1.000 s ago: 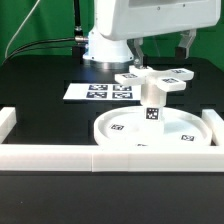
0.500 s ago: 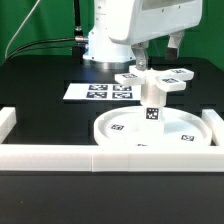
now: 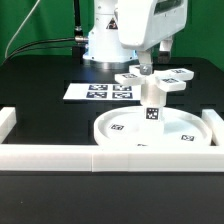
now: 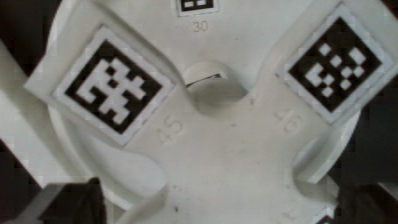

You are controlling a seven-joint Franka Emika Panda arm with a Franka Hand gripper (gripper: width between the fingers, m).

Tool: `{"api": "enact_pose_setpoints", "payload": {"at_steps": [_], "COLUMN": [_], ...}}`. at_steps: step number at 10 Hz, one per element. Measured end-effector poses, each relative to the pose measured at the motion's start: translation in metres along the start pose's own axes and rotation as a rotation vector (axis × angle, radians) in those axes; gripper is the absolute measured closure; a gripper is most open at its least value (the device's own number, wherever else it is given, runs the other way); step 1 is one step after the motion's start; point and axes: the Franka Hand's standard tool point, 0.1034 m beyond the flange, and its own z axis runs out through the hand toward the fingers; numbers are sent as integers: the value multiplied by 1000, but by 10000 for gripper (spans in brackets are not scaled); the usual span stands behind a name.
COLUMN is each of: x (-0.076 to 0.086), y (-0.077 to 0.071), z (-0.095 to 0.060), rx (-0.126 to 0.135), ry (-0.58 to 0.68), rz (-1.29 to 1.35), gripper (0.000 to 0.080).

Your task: Assemble round table

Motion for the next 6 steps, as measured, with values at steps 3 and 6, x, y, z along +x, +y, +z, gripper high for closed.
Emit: {"api": "enact_pose_setpoints", "payload": {"at_steps": [3,6], "x": [0,-1], "y": [-1,-1], "z": [3,7], "rx": [-1,4], "ry": [-1,-6], "rz": [0,-2], "gripper": [151,151]}}
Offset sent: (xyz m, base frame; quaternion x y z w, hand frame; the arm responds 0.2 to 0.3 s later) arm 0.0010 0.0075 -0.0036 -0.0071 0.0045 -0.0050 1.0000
